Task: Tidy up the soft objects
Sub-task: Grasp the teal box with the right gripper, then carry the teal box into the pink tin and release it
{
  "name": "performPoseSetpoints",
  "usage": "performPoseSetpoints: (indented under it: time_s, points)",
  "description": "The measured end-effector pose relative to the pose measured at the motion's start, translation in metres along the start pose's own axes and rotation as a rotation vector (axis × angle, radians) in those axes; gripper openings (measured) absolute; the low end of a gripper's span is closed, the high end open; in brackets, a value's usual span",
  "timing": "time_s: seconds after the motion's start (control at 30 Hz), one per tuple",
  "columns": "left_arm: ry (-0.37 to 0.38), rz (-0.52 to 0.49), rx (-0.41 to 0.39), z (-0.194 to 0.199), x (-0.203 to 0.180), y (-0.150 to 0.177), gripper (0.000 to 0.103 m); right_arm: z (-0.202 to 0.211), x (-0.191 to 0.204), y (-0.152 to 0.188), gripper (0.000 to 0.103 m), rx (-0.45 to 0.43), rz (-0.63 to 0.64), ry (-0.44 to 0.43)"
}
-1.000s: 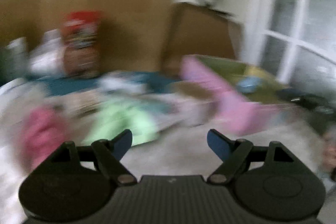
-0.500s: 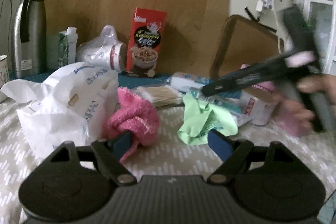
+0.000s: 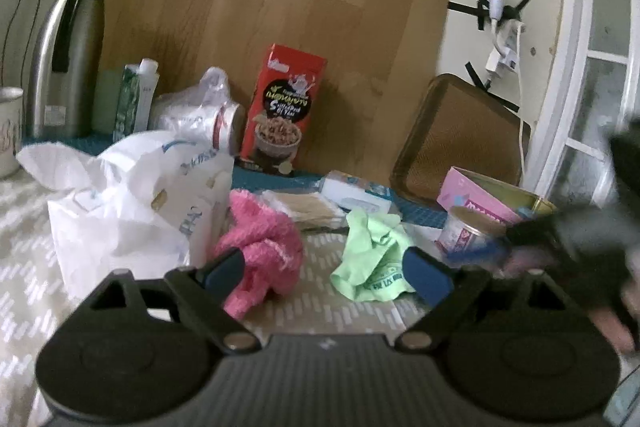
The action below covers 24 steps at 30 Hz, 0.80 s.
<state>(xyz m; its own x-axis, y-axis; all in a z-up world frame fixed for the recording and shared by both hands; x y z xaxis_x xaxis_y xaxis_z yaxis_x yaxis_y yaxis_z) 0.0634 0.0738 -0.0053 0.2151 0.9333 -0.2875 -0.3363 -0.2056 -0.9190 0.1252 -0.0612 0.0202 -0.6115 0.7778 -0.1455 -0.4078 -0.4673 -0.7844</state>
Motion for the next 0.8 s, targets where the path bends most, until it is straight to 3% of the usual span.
performPoseSetpoints:
  time_s: [0.1, 0.17, 0.33, 0.47, 0.6, 0.67, 0.7, 0.8]
  points:
    - [0.004, 0.009, 0.020, -0.002, 0.001, 0.001, 0.089, 0.030, 0.026, 0.034, 0.057, -0.012, -0.009, -0.038]
    - [0.015, 0.009, 0.040, -0.003, 0.000, 0.002, 0.088, 0.048, 0.039, 0.057, 0.059, -0.033, -0.013, -0.008]
    - [0.076, 0.012, 0.139, -0.004, -0.013, 0.007, 0.068, 0.081, 0.029, 0.095, 0.062, -0.111, -0.156, 0.024]
    - [0.184, -0.014, 0.202, 0.001, -0.045, 0.010, 0.067, 0.096, 0.024, 0.114, 0.065, -0.137, -0.199, 0.036]
    - [0.188, -0.056, 0.278, -0.004, -0.068, 0.012, 0.070, 0.091, 0.018, 0.121, 0.071, -0.140, -0.200, 0.057]
    - [0.175, -0.071, 0.370, -0.018, -0.075, 0.021, 0.073, 0.085, 0.012, 0.120, 0.067, -0.146, -0.199, 0.041]
    - [0.188, -0.054, 0.422, -0.025, -0.077, 0.028, 0.069, 0.080, 0.009, 0.121, 0.054, -0.142, -0.197, 0.030]
    - [0.177, -0.109, 0.398, -0.021, -0.092, 0.038, 0.066, 0.078, 0.009, 0.121, 0.052, -0.170, -0.202, -0.029]
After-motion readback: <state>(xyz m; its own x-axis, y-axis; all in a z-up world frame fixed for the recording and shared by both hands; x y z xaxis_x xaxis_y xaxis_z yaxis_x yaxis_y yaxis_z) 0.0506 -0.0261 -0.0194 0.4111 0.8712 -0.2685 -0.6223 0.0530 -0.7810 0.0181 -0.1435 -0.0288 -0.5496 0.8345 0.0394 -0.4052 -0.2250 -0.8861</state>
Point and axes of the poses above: each gripper's, at about its wrist camera, not at the fingertips, and z roughly against the way its jaws point, x to its left, y to its underside, the point moved 3 cm from there along -z, roughly the way its jaws point, and after that the axes turned 5 degrees about -x, right-handed, at the moved point
